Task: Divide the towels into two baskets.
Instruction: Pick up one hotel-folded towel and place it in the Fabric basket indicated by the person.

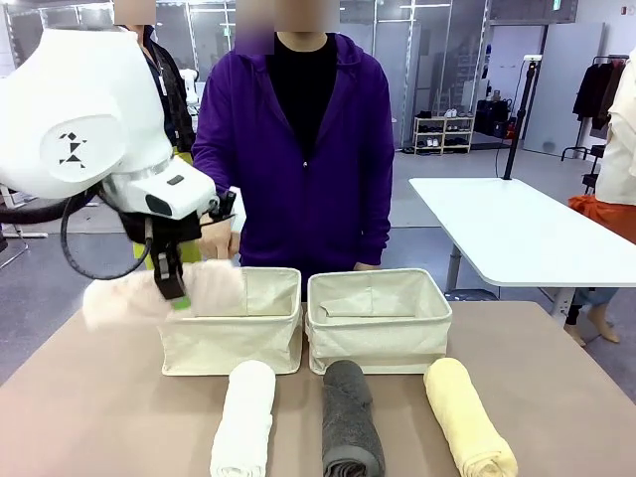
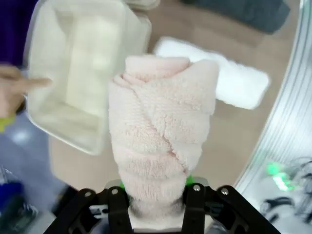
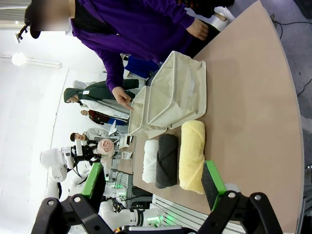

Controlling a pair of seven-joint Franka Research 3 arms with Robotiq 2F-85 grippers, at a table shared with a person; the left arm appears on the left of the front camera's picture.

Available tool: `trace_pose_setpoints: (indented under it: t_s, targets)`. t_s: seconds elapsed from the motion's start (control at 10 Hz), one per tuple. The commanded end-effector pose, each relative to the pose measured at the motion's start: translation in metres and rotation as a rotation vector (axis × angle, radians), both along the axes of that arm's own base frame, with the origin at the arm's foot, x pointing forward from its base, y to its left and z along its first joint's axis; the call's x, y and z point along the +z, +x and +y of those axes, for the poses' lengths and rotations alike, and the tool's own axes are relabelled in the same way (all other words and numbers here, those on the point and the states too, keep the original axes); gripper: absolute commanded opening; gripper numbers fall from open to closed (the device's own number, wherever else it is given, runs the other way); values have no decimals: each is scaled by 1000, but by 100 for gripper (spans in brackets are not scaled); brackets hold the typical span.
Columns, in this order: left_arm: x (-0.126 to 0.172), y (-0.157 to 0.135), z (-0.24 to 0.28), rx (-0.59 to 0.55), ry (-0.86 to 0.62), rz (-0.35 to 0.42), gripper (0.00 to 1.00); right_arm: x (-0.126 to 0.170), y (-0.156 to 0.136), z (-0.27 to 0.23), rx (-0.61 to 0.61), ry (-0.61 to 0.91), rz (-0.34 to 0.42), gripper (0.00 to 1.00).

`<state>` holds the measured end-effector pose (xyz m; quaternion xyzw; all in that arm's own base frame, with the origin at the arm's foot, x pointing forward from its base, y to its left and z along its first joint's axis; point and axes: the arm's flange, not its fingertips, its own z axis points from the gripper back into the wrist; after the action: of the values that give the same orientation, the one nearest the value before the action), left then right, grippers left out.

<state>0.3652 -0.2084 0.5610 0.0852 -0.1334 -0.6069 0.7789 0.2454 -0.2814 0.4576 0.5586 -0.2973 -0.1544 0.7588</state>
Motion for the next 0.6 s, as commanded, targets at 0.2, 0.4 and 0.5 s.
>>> trace_pose_setpoints:
  t_s: [0.2, 0.4, 0.5]
  targets:
    - [-5, 47, -10, -173, -97, -53, 40, 4, -2, 0, -3, 7, -10, 100]
    - [-6, 35, -6, -157, -8, -78, 40, 4, -2, 0, -3, 7, -10, 100]
    - [-6, 35, -6, -157, -8, -78, 40, 4, -2, 0, -3, 7, -10, 100]
